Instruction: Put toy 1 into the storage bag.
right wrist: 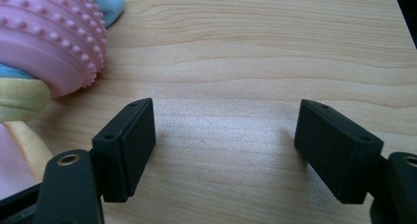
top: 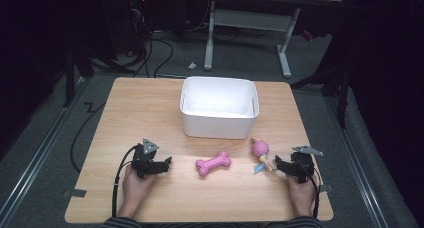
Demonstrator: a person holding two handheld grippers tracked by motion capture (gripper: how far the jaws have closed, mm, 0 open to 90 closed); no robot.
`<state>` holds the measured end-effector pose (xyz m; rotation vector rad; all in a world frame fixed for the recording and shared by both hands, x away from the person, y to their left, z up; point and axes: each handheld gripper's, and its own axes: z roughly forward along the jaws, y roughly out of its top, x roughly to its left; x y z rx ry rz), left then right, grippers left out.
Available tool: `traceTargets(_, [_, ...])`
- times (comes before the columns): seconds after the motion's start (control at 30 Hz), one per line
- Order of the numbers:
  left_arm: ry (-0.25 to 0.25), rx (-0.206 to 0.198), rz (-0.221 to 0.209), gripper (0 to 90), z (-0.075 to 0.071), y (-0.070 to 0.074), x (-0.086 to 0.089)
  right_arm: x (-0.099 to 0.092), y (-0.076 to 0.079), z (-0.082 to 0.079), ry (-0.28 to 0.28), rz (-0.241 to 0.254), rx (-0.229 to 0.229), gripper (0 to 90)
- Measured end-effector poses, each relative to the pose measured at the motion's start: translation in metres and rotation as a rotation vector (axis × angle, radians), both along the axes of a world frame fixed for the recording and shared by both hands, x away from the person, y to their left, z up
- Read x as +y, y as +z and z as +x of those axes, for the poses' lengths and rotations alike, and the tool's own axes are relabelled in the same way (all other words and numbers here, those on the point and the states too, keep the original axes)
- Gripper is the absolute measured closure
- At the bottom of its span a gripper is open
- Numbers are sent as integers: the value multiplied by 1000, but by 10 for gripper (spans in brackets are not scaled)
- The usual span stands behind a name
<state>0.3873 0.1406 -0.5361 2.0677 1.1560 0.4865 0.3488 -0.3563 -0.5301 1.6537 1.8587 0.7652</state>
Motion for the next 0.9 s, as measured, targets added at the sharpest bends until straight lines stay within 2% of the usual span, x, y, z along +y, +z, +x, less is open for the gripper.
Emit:
traceTargets(0.3, [-16, 4, 3, 169, 1, 0, -1, 0, 0, 0, 0, 0, 0, 237])
traceTargets(0.9, [-17, 5, 4, 196, 0, 1, 1, 0, 0, 0, 1, 2, 1, 237])
